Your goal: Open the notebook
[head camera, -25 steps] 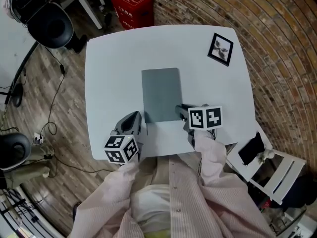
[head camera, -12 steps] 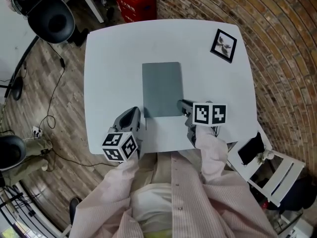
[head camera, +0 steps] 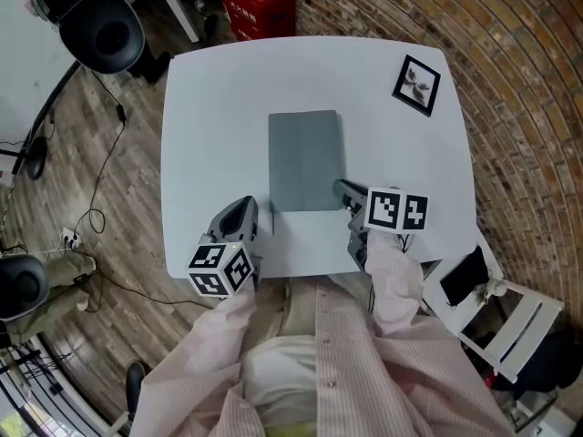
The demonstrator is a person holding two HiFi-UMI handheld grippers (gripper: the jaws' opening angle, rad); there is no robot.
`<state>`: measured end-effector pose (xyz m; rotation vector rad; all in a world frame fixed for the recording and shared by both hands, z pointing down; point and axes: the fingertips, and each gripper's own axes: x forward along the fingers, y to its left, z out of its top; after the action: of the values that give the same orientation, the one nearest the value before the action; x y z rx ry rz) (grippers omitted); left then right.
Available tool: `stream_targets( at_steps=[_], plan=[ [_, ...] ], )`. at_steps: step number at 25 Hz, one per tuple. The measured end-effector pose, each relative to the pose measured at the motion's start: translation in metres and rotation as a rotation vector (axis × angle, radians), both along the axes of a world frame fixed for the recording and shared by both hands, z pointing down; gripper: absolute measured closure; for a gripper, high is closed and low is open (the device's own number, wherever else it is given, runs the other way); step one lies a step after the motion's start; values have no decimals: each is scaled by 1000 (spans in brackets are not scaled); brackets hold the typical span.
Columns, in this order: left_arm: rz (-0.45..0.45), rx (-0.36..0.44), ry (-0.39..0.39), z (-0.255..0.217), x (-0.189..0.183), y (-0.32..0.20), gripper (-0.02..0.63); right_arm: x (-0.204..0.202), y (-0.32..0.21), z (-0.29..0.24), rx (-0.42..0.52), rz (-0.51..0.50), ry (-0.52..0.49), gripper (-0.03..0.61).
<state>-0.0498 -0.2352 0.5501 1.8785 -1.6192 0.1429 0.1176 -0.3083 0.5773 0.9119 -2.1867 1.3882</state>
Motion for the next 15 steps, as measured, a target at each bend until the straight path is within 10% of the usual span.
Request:
stream_targets(
  at_steps=[15],
  plan=[
    [32, 22, 42, -12, -60, 19, 621, -32, 11, -71, 109, 83, -20, 551]
  ],
)
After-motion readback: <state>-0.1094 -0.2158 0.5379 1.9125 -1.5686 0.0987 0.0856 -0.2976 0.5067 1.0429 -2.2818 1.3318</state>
